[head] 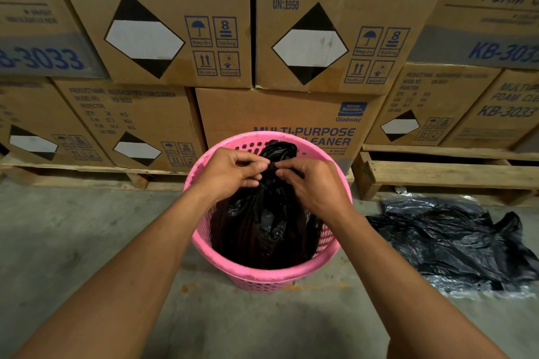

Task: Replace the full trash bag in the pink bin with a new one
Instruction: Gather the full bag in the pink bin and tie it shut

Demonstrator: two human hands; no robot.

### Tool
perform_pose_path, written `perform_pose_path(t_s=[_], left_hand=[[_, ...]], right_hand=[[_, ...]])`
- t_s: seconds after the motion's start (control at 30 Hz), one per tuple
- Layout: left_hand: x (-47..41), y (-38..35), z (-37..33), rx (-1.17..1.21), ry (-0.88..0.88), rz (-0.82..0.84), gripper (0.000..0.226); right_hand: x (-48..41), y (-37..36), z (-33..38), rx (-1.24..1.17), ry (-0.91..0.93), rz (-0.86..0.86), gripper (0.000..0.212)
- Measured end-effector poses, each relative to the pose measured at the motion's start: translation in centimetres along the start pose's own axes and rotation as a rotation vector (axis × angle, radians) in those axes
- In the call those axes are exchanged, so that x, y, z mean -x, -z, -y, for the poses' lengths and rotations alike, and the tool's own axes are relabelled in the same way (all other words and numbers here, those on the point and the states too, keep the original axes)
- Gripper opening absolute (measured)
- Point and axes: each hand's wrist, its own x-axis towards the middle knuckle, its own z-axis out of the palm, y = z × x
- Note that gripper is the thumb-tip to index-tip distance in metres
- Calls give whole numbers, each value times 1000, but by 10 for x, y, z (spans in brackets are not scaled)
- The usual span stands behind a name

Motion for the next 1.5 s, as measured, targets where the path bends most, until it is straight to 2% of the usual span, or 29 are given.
perform_pose_path(t_s=[0.23,0.4,0.5,0.63,0.73,0.97,1.07,1.17,1.33,1.4,1.5], left_hand=[[-6,25,15,-264,-38,-114,12],[-2,22,26,-500,-71,-153,8],[0,18,21,-414,-85,-125,10],[3,9,6,-166,-88,-97,14],[4,0,-5,-63,-87,-70,21],[3,-5,-12,-32,-60,-113,16],[2,-5,-14,-39,-60,-141,16],[3,-7,-16,-96,-45,-165,14],[10,-2,-16,-40,53,-167,27],[18,3,-13,-118,22,-203,35],[43,23,-7,-570,-153,-396,37]], right_hand=[[1,15,-10,111,-148,176,19],[2,13,-16,252,-184,301,19],[0,14,-14,221,-227,308,15],[-3,9,-6,-175,-328,111,13],[-4,-2,3,-354,-265,70,10],[-8,-18,8,-410,-187,35,9],[-7,-20,11,-455,-198,5,26],[-8,-24,10,-399,-150,5,43],[-8,-31,11,-332,-148,-11,22],[-9,-34,13,-316,-142,7,15],[-11,-33,12,-299,-131,10,11]])
